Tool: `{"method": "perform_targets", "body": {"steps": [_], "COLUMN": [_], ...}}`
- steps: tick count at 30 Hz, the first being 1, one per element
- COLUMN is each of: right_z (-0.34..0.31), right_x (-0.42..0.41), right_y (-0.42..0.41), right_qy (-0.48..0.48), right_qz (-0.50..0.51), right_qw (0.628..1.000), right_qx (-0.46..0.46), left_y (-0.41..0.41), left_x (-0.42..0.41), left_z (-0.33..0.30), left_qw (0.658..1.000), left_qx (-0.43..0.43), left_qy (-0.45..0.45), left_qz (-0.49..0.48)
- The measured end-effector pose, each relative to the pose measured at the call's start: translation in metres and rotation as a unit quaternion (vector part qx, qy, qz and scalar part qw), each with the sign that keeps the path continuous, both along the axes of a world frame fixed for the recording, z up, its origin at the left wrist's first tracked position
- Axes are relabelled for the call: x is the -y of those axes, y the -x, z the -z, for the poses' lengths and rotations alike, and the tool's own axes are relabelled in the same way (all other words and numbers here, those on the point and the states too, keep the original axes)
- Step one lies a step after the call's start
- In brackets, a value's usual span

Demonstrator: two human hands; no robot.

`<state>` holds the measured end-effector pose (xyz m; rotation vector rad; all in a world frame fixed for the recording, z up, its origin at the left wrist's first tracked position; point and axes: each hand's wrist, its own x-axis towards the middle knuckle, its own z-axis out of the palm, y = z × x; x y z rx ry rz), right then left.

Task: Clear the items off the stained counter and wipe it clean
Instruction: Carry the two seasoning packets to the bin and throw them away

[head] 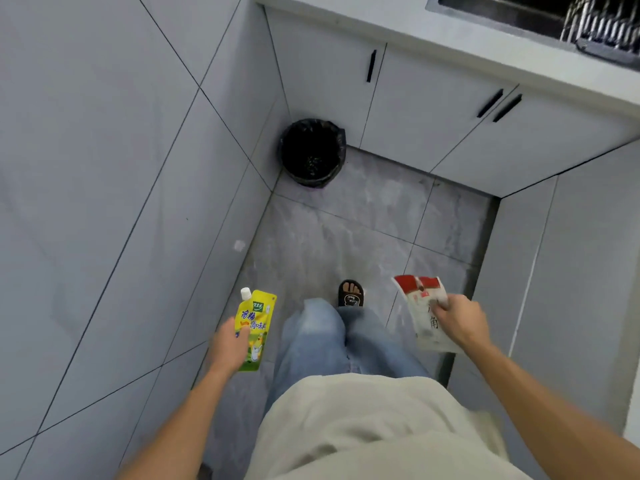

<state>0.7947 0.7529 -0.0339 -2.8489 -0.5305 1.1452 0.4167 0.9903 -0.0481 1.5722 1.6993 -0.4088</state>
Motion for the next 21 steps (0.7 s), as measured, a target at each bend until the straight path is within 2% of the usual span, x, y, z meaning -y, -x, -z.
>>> {"method": "perform_targets", "body": {"steps": [6, 11, 16, 21], "right_z": [-0.010, -0.008, 0.000, 0.010], "right_x": [-0.141, -0.225, -0.266, -0.276], "right_y": [-0.057, -0.079, -0.085, -0.093], "right_qy": [-0.053, -0.064, -0.026, 0.017], "right_qz": [-0.012, -0.014, -0.023, 0.026], "right_qw": [0.998, 0.998, 0.999, 0.999], "right_qx": [0.007, 0.010, 0.016, -0.008], "left_y": [0.006, -0.010, -0.053, -0.125], "left_x": [-0.037, -0.103, -0.195, -0.283], "left_z": [0.007, 0.018, 0.027, 0.028], "left_qw": [0.998, 0.998, 0.998, 0.999], "left_qx": [-0.039, -0.040, -0.030, 0.000], "left_qy": [0.027, 0.047, 0.048, 0.030], "left_qz": [-0.033, -0.018, -0.003, 0.017]}}
